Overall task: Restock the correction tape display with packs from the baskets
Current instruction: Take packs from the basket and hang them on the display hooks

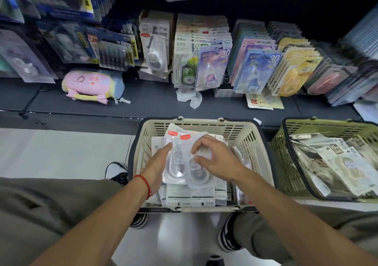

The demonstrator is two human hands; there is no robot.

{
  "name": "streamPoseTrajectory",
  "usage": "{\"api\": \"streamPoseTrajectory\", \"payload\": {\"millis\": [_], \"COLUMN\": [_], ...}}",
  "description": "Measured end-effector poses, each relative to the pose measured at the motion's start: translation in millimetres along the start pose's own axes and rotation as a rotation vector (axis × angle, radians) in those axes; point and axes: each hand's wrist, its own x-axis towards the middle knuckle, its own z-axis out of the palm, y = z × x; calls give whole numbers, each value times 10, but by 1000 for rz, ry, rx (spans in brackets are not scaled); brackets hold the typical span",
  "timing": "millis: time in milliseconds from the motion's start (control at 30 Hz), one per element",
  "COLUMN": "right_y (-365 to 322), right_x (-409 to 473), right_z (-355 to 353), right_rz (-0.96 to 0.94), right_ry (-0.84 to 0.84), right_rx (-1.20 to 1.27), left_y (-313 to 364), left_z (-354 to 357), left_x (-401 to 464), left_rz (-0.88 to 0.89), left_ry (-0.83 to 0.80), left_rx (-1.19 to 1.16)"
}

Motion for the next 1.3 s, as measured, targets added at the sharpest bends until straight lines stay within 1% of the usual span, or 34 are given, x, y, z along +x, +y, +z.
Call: {"api": "streamPoseTrajectory", "payload": {"millis": [100,167,200,233,300,333,367,400,433,467,500,567,633,700,767,800,867,933,967,1033,1100,1167,1233,1300], "right_y": [31,63,96,132,239,331,425,506,568,605,629,644,620,571,508,461,349,247,195,127,95,106,132,113], "right_x": [78,149,192,229,269,275,273,254,225,196,170,164,189,207,209,205,172,123,101,59,13,-33,-69,-84], "right_z": [253,362,415,461,504,516,534,572,630,699,765,836,775,618,425,327,166,109,126,254,433,573,647,665], "right_rz": [28,-26,-44,-38,38,86,113,117,104,79,56,34,49,116,161,182,197,102,44,-21,-49,-64,-70,-80], "right_ry": [5,28,49,87,181,165,76,-59,-182,-247,-241,-130,-79,-53,72,147,282,379,391,313,167,93,66,9], "right_rx": [115,132,124,107,43,-34,-155,-293,-413,-495,-541,-560,-463,-217,40,104,100,82,87,109,159,182,169,157], "left_y": [-143,-205,-214,-207,-150,-112,-75,-41,-15,9,30,54,50,16,-18,-33,-60,-57,-50,-36,-20,-17,-28,-54], "left_z": [-101,-168,-196,-226,-319,-374,-431,-486,-539,-579,-610,-647,-665,-663,-644,-623,-561,-479,-434,-336,-244,-209,-224,-254], "left_x": [-15,-16,-14,-14,-2,5,5,2,-4,-3,-5,7,18,45,83,100,126,123,120,107,70,27,-5,-9], "left_rz": [65,122,145,167,235,281,322,348,358,360,360,346,330,315,306,305,309,323,318,285,254,246,241,233], "left_ry": [-75,-112,-104,-52,129,214,276,315,335,340,335,320,323,325,329,331,326,317,303,234,158,94,24,-24], "left_rx": [44,43,42,43,66,81,91,102,108,113,125,164,181,179,165,153,113,90,80,10,-148,-265,-292,-254]}}
